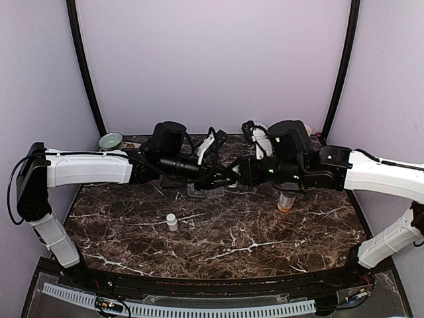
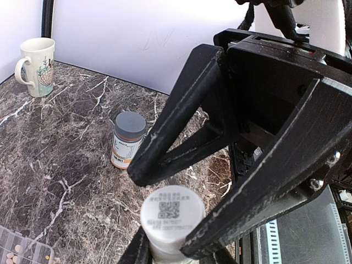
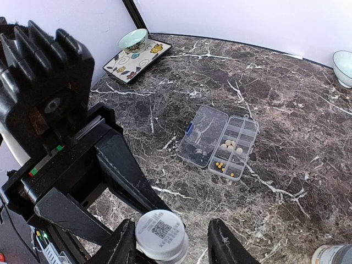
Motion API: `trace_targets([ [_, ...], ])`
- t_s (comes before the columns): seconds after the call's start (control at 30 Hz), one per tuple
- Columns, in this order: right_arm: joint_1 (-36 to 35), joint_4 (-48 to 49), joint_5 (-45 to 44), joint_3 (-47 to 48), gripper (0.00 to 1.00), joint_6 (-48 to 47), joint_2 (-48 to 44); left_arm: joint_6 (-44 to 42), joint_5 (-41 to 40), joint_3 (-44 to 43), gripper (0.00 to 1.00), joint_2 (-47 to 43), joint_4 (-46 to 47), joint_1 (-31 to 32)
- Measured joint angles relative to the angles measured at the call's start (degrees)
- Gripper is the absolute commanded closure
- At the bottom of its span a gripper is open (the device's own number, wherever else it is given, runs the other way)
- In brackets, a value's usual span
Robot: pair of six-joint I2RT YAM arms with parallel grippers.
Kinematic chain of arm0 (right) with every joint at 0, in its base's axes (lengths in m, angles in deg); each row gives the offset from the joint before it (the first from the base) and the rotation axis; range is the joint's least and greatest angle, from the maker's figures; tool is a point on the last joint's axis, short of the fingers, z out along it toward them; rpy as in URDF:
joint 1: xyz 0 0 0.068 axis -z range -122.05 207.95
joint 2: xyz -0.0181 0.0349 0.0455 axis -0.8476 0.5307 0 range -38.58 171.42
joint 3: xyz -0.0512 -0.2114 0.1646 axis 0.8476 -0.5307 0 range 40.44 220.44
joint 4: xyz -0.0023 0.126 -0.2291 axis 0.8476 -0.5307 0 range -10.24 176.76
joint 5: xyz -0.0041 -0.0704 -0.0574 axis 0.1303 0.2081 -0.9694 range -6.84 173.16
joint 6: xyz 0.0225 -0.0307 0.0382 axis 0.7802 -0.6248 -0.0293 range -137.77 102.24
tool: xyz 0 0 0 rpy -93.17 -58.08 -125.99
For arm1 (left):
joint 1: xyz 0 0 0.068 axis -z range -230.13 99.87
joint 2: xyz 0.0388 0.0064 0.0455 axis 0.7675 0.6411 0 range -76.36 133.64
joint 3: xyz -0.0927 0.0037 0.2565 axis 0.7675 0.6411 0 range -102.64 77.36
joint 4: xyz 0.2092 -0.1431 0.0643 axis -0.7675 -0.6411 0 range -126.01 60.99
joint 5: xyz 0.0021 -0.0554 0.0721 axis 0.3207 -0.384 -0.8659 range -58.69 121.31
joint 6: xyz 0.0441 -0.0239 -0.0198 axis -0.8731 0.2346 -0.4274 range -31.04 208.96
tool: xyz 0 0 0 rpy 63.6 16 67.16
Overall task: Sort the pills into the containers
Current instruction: Screw the lid of the pill bottle onto the pill bottle.
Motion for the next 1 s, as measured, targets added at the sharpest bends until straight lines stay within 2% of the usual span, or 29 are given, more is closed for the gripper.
trace_targets([
  [1.0,-1.2,-0.1,3.3,0.0,0.52,-0.8,-2.2,-0.5,-1.6,0.0,1.00,-0.6,2.9,-0.5],
])
